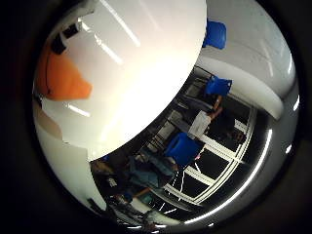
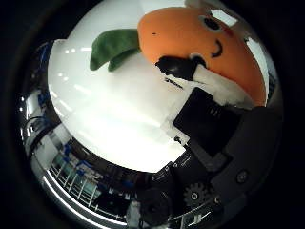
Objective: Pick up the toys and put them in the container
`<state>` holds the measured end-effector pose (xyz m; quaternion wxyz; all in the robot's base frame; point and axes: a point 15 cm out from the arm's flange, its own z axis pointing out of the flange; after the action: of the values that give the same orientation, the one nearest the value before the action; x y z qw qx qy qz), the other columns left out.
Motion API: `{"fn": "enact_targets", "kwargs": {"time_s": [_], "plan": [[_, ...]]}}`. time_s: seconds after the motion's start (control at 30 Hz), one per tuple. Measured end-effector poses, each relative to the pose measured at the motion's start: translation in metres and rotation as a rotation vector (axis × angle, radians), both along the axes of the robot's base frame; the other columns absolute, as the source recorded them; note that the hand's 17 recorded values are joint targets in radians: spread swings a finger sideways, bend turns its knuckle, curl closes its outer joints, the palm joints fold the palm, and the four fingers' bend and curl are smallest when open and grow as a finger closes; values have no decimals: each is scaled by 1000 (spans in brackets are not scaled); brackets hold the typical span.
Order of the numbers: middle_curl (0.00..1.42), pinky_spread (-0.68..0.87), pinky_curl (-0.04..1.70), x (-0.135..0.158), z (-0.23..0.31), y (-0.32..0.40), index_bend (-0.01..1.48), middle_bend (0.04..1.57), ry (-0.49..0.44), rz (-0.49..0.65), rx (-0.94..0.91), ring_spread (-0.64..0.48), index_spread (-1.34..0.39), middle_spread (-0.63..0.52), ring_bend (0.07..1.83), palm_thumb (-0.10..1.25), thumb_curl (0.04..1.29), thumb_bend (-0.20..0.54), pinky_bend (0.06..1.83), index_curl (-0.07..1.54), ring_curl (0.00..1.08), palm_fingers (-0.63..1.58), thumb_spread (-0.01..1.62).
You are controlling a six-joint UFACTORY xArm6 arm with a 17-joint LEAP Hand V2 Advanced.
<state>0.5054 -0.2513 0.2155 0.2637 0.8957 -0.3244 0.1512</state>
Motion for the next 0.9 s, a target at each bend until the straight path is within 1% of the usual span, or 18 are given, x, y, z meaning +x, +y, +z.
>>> {"fn": "enact_targets", "kwargs": {"time_s": [0.07,0.17,0.3,0.47,0.73,0.9], "plan": [[774,-360,573,-2,4,-2,914,1171,-3,-8,5,-246,-313,-209,1276,943,437,-2,1235,777,625,1186,1046],[822,-290,644,-7,11,-5,1005,1236,-9,-26,24,-240,-280,-194,1336,1034,481,4,1324,834,672,1120,1064],[851,-240,713,-21,18,-3,1045,1281,13,-59,65,-241,-257,-180,1363,1075,527,-7,1365,867,718,1072,1070],[871,-204,803,-46,37,7,1067,1302,33,-116,174,-253,-243,-171,1357,1097,591,-11,1379,887,772,1046,1037],[880,-186,920,-86,87,37,1088,1316,35,-198,312,-265,-225,-167,1345,1095,663,-11,1330,901,833,1033,990],[881,-191,991,-91,129,63,1091,1320,-14,-230,410,-270,-222,-166,1332,1087,692,-15,1284,903,861,1030,969]]}}
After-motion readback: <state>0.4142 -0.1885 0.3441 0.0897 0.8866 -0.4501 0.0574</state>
